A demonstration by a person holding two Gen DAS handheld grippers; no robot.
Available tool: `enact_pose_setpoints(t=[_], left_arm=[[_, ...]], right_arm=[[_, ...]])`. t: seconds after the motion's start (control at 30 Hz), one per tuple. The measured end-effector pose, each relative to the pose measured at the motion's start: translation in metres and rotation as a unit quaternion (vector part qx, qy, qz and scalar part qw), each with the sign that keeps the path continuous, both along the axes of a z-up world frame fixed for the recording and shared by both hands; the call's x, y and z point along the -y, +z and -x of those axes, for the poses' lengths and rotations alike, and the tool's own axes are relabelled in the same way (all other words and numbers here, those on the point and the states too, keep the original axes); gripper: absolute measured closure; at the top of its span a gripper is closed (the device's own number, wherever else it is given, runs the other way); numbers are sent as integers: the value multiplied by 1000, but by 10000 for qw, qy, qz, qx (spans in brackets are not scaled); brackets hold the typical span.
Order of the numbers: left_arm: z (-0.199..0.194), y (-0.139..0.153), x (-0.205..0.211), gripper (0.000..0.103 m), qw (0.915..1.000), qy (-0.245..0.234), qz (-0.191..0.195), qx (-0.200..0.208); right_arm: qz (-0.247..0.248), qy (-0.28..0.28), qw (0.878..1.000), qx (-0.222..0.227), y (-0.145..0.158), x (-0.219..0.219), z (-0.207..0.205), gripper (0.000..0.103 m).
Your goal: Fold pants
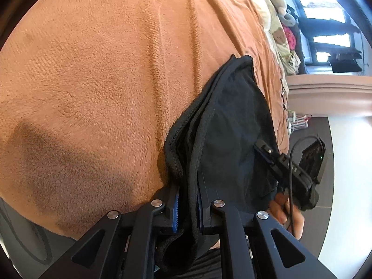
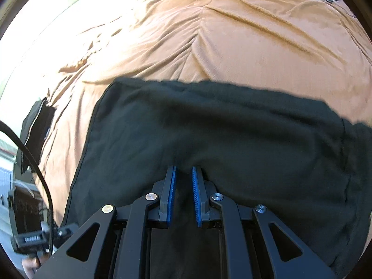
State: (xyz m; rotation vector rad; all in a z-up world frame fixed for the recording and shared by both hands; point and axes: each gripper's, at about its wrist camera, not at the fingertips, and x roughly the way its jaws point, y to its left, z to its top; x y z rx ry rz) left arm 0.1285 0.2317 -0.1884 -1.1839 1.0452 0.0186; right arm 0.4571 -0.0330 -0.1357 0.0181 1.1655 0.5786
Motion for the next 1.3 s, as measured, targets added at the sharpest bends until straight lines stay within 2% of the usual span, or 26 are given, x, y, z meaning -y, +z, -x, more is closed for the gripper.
enact_pose_setpoints(t=[0.2,0.47,0.7,0.93,1.3], left_arm=[[0,1,2,91,9999,139,23,-64],[-2,3,5,91,9996,260,34,-108],[6,5,3,91,9996,280,-5,-39],[9,12,1,92,9995,283,9,114],[2,21,2,92,9994,228,-47,259]], right_arm=[[230,-198,9995,67,1,-12,-27,93],[375,-117,9992,108,1,-24,-48,93],[131,1,9997,226,17,-11,-18,93],[-96,241,9995,153,14,4,26,93],[-265,357,9990,70,12,23,72,93]])
